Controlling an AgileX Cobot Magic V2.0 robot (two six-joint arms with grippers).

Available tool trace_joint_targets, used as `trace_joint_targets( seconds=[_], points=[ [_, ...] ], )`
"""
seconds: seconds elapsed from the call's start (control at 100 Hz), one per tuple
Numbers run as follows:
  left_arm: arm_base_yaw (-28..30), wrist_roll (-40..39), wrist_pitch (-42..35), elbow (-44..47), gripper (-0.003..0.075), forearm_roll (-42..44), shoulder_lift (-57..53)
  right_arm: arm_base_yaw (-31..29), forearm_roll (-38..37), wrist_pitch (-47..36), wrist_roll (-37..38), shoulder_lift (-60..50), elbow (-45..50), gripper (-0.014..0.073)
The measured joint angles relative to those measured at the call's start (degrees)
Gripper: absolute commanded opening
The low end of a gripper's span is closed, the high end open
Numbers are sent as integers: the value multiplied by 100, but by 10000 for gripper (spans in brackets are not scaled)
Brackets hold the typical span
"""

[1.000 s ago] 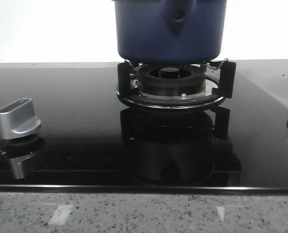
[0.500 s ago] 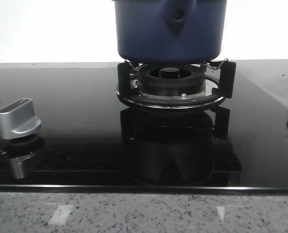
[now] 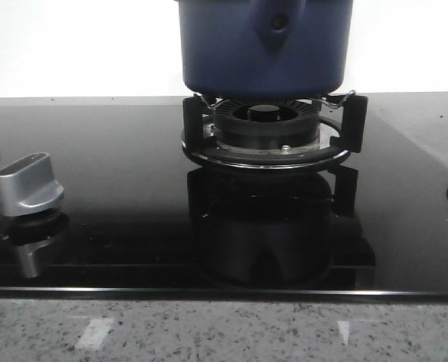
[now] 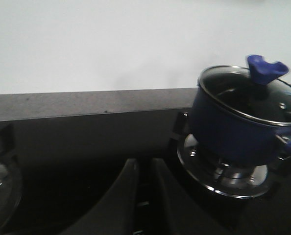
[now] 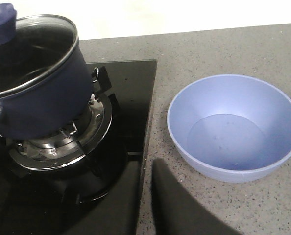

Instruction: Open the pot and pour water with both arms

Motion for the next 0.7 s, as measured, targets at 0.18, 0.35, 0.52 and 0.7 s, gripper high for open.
trace_joint_targets(
  seconds=[0.18, 0.35, 0.52, 0.7],
  points=[
    [-213, 2210, 204, -132, 275, -2265, 782, 21, 0, 23, -28, 9, -60, 421],
    [-524, 4016, 600, -459, 419, -3941, 1778, 21, 0, 25, -117, 9, -60, 415],
    [-1028, 5074, 867, -1167, 426, -4404, 2975, 21, -22, 60, -127, 9, -60, 415],
    [-1515, 5740, 914, -2146, 426, -4468, 4242, 21, -165, 233, -127, 9, -60, 415]
  ],
)
